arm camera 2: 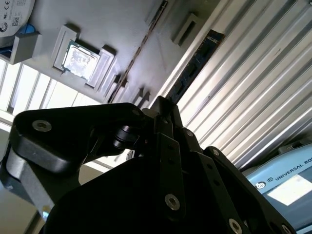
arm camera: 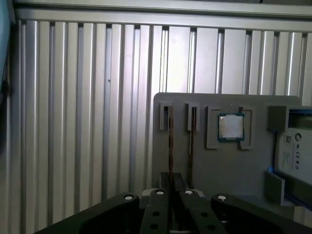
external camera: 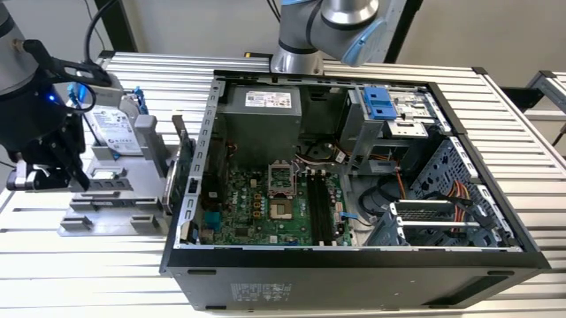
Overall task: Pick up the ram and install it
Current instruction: 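Pick up the ram and move it above insertion slot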
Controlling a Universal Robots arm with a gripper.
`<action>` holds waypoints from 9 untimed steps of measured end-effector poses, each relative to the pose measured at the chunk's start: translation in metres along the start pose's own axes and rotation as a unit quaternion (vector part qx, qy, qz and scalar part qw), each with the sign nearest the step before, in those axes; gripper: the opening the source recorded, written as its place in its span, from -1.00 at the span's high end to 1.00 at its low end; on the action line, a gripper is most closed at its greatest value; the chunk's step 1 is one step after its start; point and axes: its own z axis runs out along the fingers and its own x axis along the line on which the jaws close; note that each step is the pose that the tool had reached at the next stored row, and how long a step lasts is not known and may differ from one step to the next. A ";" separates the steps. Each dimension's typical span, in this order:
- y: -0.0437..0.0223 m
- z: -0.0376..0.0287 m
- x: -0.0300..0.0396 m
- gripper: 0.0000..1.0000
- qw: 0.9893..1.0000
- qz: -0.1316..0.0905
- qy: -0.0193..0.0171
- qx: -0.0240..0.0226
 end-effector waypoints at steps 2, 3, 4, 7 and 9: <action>0.0000 -0.0019 0.0000 1.00 1.000 0.000 0.000 0.000; -0.0001 -0.0031 0.0000 1.00 1.000 0.000 0.000 0.000; -0.0001 -0.0043 0.0000 1.00 1.000 0.000 0.000 0.000; 0.0000 -0.0080 0.0000 1.00 1.000 0.000 0.000 0.000; 0.0000 -0.0098 0.0000 1.00 1.000 0.000 0.000 0.000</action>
